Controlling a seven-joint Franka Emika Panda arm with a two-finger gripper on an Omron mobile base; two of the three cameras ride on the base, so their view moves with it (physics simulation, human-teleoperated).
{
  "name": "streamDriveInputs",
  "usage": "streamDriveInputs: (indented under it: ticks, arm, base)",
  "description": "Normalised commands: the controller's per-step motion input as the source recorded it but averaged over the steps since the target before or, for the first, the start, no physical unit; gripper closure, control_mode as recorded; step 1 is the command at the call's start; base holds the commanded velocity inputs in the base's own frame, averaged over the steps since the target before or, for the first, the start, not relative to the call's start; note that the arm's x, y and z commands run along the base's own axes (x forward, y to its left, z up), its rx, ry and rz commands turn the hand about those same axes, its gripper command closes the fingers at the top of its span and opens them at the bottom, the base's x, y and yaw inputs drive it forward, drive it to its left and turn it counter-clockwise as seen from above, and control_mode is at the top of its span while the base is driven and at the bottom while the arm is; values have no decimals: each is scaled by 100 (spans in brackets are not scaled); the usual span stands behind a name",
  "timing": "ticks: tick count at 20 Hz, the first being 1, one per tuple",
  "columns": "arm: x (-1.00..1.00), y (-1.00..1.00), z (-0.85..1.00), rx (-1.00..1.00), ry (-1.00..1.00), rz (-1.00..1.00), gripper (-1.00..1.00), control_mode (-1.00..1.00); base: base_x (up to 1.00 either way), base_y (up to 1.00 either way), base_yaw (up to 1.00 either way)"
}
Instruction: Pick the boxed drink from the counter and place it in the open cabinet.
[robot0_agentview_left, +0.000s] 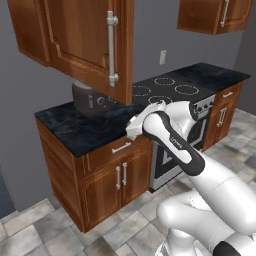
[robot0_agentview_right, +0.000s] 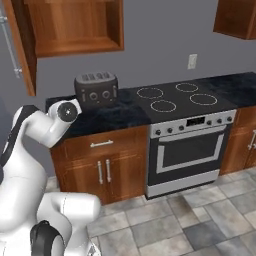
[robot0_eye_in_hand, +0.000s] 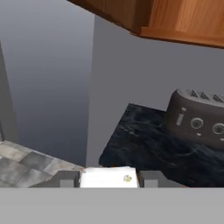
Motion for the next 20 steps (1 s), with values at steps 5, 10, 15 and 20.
streamDriveInputs:
  ticks: [5,10,15,20]
  arm:
    - [0,0,0,0,0,0,100,100]
    - [0,0,0,0,0,0,100,100]
    - [0,0,0,0,0,0,100,100]
    - [0,0,0,0,0,0,100,100]
  base:
    - [70,-36,0]
    - [35,-69,0]
    - [46,-39,6]
    - [36,-7,17]
